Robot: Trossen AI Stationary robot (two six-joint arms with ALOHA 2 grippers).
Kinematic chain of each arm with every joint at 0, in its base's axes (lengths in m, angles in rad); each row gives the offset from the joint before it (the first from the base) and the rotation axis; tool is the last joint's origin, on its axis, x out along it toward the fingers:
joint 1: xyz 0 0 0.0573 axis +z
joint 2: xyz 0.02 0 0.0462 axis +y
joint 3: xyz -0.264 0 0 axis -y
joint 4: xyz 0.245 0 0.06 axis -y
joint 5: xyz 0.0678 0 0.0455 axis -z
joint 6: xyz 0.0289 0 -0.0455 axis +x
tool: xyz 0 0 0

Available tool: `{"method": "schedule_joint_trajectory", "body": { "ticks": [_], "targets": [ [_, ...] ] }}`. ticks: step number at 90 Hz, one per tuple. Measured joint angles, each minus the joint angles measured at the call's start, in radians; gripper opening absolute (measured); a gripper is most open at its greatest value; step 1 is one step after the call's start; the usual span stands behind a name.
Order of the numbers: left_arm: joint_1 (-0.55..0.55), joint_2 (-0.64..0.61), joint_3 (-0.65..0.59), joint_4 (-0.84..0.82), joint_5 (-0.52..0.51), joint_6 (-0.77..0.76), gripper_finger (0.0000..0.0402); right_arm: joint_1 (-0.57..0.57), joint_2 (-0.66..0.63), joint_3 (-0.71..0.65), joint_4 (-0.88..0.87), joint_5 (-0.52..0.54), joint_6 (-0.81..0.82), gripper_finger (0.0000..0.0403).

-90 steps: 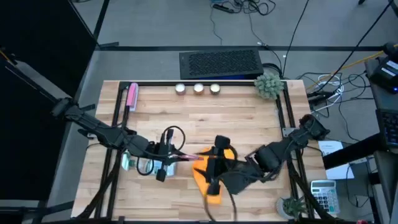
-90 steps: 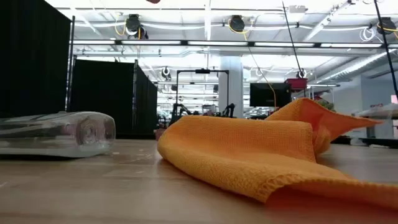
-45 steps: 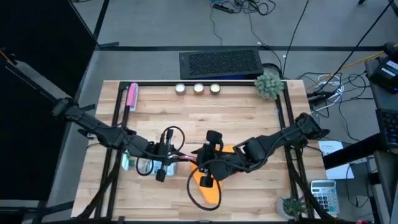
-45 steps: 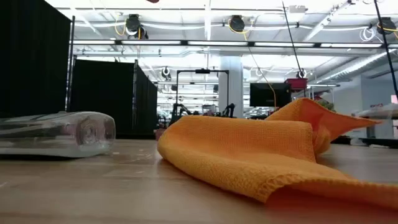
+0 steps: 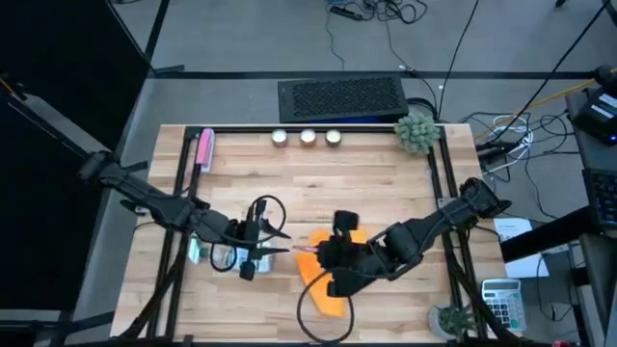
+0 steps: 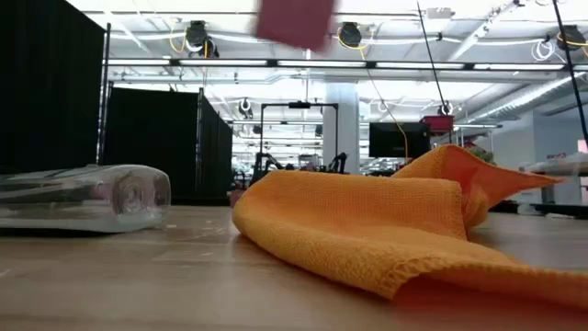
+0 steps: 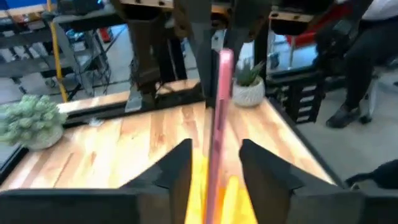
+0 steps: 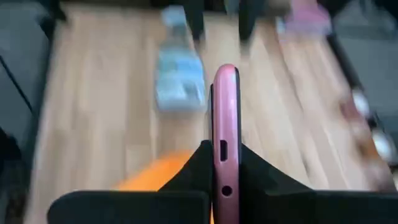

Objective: Apply microfiber cloth
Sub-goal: Wipe the back of the cellphone with a microfiber cloth

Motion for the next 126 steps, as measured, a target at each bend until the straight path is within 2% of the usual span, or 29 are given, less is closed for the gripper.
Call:
{"method": "schedule_joint_trajectory", "body": {
  "ticks": [11, 21, 37, 57, 77, 104, 126],
  "targets": [
    [-0.002, -0.029, 0.0, -0.07, 0.0, -0.014, 0.0167, 0.043, 0.015, -0.008, -0.266, 0.039, 0.19, 0.0011],
    [-0.001, -0.043, 0.0, -0.106, 0.0, -0.054, 0.017, 0.092, 0.014, -0.093, -0.353, 0.045, 0.28, 0.0011],
    [-0.004, -0.043, 0.0, -0.124, 0.0, -0.054, 0.0171, 0.15, 0.005, -0.317, -0.337, 0.023, 0.27, 0.0011],
    [-0.004, -0.043, 0.0, -0.119, 0.0, -0.054, 0.0171, 0.222, 0.004, -0.591, -0.256, 0.03, 0.369, 0.0011],
    [-0.004, -0.043, 0.0, -0.116, 0.001, -0.062, 0.0171, 0.276, 0.003, -0.8, -0.116, 0.14, 0.402, 0.0019],
    [-0.004, -0.043, 0.0, -0.114, 0.001, -0.08, 0.0171, 0.306, 0.002, -0.953, -0.044, 0.154, 0.515, 0.0031],
    [-0.004, -0.043, 0.0, -0.114, 0.001, -0.08, 0.0171, 0.331, 0.002, -1.004, 0.083, 0.102, 0.486, 0.0093]
  ]
}}
